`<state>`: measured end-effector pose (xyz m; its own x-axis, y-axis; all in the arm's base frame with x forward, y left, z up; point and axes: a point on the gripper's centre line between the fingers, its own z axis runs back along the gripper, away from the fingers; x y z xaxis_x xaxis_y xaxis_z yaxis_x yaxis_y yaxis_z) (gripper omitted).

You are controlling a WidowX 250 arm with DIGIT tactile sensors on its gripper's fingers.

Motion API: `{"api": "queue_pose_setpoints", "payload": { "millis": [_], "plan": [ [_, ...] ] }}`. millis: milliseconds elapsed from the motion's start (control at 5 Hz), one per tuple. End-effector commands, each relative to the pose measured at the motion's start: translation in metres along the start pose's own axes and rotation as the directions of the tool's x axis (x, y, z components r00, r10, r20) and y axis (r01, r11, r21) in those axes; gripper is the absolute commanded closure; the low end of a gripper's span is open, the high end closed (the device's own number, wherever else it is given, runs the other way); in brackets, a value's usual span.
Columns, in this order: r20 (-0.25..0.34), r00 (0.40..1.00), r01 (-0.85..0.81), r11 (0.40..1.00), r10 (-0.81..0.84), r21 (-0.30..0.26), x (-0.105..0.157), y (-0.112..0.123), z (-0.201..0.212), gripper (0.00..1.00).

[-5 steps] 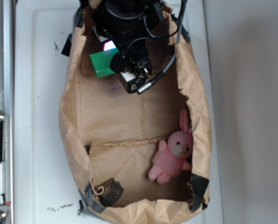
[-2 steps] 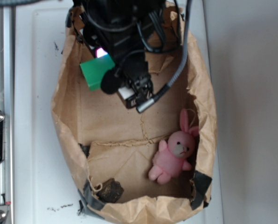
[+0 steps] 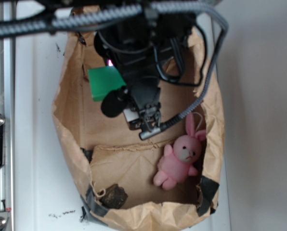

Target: Grab the green block.

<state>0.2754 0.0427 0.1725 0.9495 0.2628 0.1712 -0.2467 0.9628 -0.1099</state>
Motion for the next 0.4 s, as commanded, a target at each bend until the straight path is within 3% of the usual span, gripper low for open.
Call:
{"api": "queue_pose_setpoints", "payload": {
  "millis": [0,200],
  "plan": [
    [0.155,0.985,0.082,0.996,-0.076,-0.036,0.0040,-0.0051,0.0158,1.00],
    [0.145,0.988,0.055,0.997,-0.047,-0.049,0.0113,0.0006,0.0090,1.00]
  ]
}}
